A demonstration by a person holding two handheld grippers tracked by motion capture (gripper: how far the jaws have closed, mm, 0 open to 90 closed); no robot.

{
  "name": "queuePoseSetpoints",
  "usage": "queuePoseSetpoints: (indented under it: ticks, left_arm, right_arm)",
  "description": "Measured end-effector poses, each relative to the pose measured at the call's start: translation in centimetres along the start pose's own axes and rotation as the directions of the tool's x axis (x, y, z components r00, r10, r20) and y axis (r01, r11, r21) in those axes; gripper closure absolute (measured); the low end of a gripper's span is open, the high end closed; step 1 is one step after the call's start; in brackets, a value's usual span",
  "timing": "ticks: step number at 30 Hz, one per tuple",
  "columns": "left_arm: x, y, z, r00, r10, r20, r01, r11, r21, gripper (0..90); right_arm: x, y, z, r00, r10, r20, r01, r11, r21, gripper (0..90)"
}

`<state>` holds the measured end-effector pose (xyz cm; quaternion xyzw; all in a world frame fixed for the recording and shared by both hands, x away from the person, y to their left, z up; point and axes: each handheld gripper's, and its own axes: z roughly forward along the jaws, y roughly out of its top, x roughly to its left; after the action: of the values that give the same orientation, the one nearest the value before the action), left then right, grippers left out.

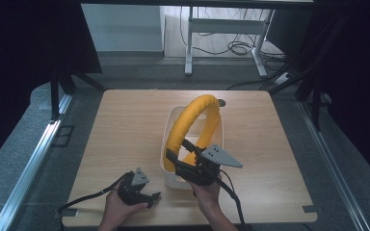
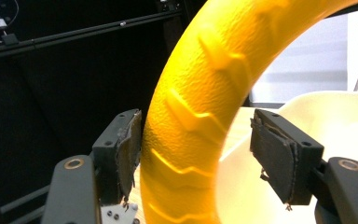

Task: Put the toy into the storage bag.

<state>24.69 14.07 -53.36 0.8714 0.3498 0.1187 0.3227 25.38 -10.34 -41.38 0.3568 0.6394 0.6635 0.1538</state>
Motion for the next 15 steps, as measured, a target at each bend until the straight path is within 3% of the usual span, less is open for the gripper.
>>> queuePoseSetpoints:
  ticks: [9,15]
  left_arm:
    - [0.1,0.1,-0.2,1.0,-0.002,-0.005,0.002,1.0,-0.009,18.3]
    - [0.0,0.0,-0.2,0.9999,-0.004,-0.01,0.004,0.9999,-0.011,18.3]
  right_arm:
    - [-1.3,0.4,-2.4,0.9991,-0.031,-0.029,0.032,0.999,0.04,32.4]
    - [-3.1,0.4,-4.2,0.9988,-0.048,0.005,0.047,0.997,0.063,33.4]
